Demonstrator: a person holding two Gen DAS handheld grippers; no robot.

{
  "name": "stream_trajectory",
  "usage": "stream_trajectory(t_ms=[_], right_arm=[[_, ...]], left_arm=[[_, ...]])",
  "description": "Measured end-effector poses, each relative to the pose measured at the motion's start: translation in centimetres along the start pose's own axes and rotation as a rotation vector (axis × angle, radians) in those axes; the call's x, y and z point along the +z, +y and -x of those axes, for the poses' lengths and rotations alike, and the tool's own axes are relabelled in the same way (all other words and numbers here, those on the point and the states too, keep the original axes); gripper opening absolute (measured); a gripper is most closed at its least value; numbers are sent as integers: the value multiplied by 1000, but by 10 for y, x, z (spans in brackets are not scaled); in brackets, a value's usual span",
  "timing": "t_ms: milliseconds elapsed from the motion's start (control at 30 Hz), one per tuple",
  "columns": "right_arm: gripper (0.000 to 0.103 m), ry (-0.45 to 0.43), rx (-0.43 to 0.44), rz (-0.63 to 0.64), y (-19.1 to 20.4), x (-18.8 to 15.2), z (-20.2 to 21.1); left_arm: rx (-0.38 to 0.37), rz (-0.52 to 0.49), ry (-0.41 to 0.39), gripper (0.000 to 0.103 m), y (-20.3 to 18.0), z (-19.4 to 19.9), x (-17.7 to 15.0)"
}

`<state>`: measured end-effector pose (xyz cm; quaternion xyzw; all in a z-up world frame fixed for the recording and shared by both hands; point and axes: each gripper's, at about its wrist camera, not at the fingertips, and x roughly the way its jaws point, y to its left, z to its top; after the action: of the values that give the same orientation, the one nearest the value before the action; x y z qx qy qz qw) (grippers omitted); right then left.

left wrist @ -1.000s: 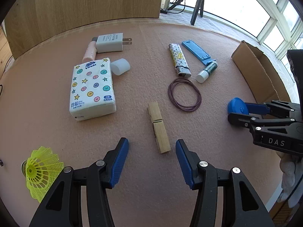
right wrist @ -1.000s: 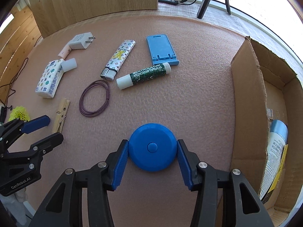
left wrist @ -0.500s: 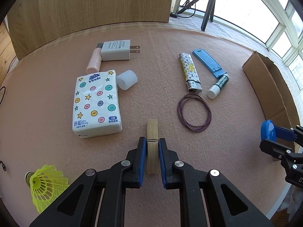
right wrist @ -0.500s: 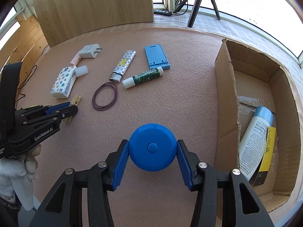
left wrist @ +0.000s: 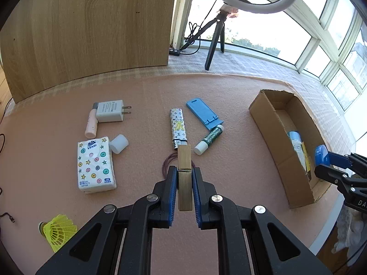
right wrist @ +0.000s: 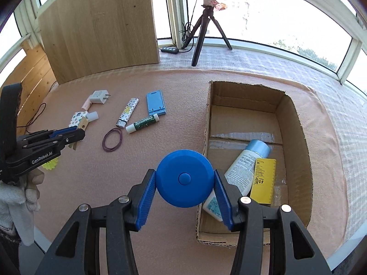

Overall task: Organize objects
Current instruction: 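Carry the tape measure and clothespin over the box with both grippers, then open the right gripper over the box while the left gripper releases the clothespin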

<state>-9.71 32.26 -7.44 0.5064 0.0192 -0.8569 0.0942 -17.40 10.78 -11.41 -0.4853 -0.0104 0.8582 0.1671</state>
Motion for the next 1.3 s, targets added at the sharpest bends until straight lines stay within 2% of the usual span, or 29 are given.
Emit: stream_trajectory(t_ms=[300,633,967,1300], right_arm=[[46,-40,-87,-65,-59,-10,29],[46,-8,-125,-129,-102,-30,18],[46,-17,-162,-146,-105,-35,6],[46,-29,-180,-152,-111,-32,1]], left_arm=[[-100,-119,-46,14,-85,-4,43],[-175,-216,-28,14,-175,-44,72],[-175,-264,46,14,-213,-96,84],[-184,-303,86,14,-232,-118,85]])
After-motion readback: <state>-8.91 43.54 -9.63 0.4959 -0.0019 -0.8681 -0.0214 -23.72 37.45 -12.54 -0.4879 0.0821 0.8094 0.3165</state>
